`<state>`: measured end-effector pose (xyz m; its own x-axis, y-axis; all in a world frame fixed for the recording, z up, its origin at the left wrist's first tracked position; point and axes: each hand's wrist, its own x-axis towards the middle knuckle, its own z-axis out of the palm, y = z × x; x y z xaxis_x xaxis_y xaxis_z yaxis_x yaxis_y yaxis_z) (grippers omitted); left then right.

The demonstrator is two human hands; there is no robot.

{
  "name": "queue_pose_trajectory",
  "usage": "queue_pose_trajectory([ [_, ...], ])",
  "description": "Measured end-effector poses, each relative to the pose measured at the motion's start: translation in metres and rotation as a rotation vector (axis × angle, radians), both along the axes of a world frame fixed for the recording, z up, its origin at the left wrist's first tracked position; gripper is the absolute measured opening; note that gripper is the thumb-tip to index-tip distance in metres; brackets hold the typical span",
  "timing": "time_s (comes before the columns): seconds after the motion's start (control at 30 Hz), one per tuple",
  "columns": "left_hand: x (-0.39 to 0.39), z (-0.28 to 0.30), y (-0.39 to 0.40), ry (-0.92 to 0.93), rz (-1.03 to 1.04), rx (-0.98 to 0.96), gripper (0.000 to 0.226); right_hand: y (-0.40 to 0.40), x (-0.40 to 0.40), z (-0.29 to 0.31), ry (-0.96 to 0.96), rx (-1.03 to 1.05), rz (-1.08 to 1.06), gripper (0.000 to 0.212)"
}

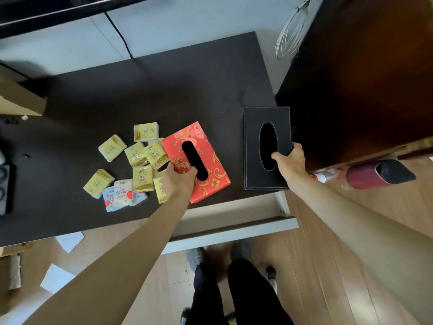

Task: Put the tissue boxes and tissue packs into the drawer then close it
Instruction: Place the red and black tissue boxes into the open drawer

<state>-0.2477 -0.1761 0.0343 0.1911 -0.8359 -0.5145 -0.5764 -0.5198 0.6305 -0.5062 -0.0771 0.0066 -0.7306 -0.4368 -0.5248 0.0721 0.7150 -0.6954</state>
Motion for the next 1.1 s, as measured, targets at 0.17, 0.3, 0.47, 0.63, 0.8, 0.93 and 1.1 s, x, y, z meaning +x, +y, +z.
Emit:
queue_pose_trajectory([
  [0.17,0.006,0.002,0.028,0.033,-0.033,-0.057,0.034,0.032,0.012,0.005,0.020,-0.081,-0.018,0.058],
  [0.3,0.014,-0.003,0.063,0.022,-0.041,-0.093,0.069,0.068,0.021,0.006,0.008,-0.145,-0.049,0.056],
  [0.47,0.021,-0.020,0.103,0.093,0.032,-0.144,0.071,0.089,0.031,-0.003,-0.016,-0.194,-0.118,0.057],
  [0.63,0.023,-0.024,0.128,0.137,0.032,-0.221,0.058,0.098,0.046,-0.008,-0.003,-0.219,-0.078,0.053],
  [0.8,0.021,-0.036,0.147,0.131,0.028,-0.214,0.059,0.111,0.064,-0.015,0.034,-0.220,-0.010,0.056],
  [0.93,0.023,-0.047,0.166,0.166,0.036,-0.198,0.063,0.114,0.072,-0.020,0.034,-0.203,0.004,0.065],
  [1.1,0.028,-0.053,0.182,0.190,0.019,-0.141,0.061,0.128,0.076,-0.025,0.034,-0.176,0.008,0.065],
])
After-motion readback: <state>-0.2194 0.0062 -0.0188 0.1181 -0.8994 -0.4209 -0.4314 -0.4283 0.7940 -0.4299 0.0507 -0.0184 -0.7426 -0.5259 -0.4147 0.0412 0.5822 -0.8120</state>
